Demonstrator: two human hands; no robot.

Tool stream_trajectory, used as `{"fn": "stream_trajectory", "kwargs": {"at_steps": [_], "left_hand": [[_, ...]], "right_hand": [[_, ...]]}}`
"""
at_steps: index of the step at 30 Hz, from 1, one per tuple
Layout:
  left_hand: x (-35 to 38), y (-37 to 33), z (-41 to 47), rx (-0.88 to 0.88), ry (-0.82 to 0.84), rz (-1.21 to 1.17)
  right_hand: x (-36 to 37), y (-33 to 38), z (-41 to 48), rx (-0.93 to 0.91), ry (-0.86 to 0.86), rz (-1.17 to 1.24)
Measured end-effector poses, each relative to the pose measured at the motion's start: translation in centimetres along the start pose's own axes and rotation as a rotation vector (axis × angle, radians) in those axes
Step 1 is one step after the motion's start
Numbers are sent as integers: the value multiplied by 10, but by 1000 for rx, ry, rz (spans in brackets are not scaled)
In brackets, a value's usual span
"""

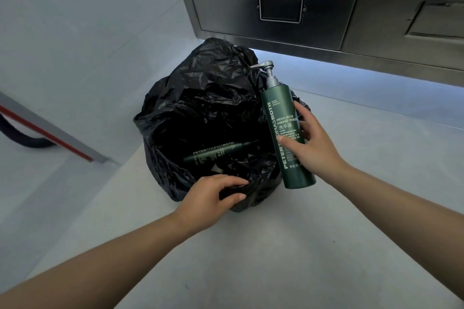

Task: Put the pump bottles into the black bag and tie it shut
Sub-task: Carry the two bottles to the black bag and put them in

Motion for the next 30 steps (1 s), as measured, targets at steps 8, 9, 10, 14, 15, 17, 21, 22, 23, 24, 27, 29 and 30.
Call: {"fn": "stream_trajectory", "kwargs": {"at_steps": [8,9,10,14,15,17,21,22,23,24,27,29,30], "left_hand": [[-33,2,26,57,-106,16],[-50,2,31,84,-166,26],[-70,2,37,114,-239,47],[-144,12,54,166,-537,210],[-154,18,59,151,-571,234],[-163,32,74,104,-560,297],[-151,57,108,15,-385,380],[-150,60,114,17,-368,351],[-149,61,119,41,-366,321],[-149,59,123,79,-369,290],[-152,55,135,150,-358,141],[-159,59,145,124,-373,29],[-164,61,151,102,-394,-15]], "right_hand": [[-4,22,6,-46,-18,-28],[-3,29,8,-61,-11,-48],[-3,36,9,-78,-5,-73],[0,47,9,-100,-9,-125],[2,45,7,-91,-2,-135],[7,37,3,-74,18,-153],[17,24,2,-56,44,-179],[19,21,2,-48,52,-185],[21,19,3,-43,60,-195],[23,18,4,-44,67,-207],[24,16,6,-47,89,-249],[20,18,9,-55,93,-268],[19,20,11,-58,101,-274]]}}
Point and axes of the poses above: each hand's wrist, its own z-axis towards the middle knuckle, its own x-axis out of the palm, y = z × x, the point moved 9 cm from there along z, towards the middle knuckle, and after that the axes turned 9 degrees about -x, right-handed, at the moved point
